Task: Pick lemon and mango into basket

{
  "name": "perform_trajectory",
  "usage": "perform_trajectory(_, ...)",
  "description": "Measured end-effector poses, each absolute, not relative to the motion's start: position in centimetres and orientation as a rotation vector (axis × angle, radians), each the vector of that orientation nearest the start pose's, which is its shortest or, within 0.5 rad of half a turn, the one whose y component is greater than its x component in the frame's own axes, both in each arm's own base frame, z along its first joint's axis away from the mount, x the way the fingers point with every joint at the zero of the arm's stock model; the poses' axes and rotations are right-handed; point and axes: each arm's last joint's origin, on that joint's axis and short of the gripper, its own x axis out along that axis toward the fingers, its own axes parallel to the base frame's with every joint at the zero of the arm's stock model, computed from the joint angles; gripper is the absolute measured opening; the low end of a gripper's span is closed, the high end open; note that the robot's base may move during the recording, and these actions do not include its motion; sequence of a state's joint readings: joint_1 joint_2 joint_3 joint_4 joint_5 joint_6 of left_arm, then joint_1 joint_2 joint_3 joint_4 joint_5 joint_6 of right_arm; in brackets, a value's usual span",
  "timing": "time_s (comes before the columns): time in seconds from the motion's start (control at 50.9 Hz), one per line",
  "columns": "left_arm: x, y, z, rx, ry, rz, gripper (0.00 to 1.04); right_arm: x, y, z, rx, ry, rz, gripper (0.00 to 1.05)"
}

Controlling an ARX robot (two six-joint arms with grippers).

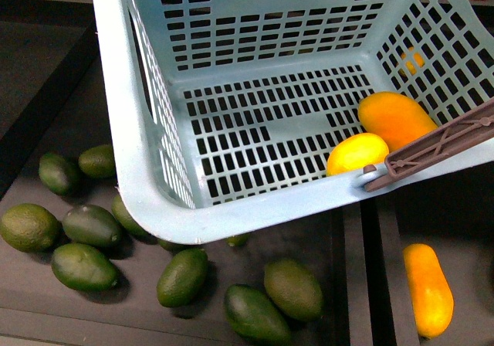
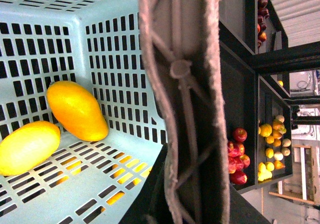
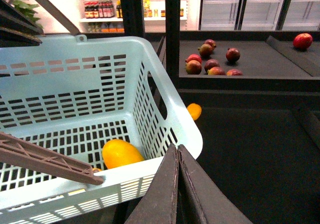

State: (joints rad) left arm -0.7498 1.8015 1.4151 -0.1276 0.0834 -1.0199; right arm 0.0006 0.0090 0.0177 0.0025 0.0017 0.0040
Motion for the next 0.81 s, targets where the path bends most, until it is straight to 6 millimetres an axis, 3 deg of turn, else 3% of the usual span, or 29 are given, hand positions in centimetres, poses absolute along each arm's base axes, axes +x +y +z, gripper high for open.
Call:
perform_trajectory(0.079,30.14,-28.40,27.61,-0.770,0.858,-0.480,0.06,9.71,0.00,16.91,0.003,-0.012,-0.002,0.09)
perform_trajectory(0.255,30.14,-28.40,27.61,-0.768,0.857,-0.480,0.06,9.70,0.00,16.92,0.003,-0.013,-0.001,0.39)
perform_trajectory(0.354,30.14,-28.40,27.61,-0.768,0.857,-0.480,0.06,9.70,0.00,16.92,0.003,-0.013,-0.001,0.62)
perform_trajectory(0.57,30.13,-28.41,27.61,-0.768,0.858,-0.480,0.06,9.70,0.00,16.92,0.003,-0.013,-0.002,0.94)
perform_trajectory(0.805,29.73,-28.82,27.61,-0.772,0.881,-0.509,0.06,9.69,0.00,16.92,0.003,-0.013,-0.002,0.96)
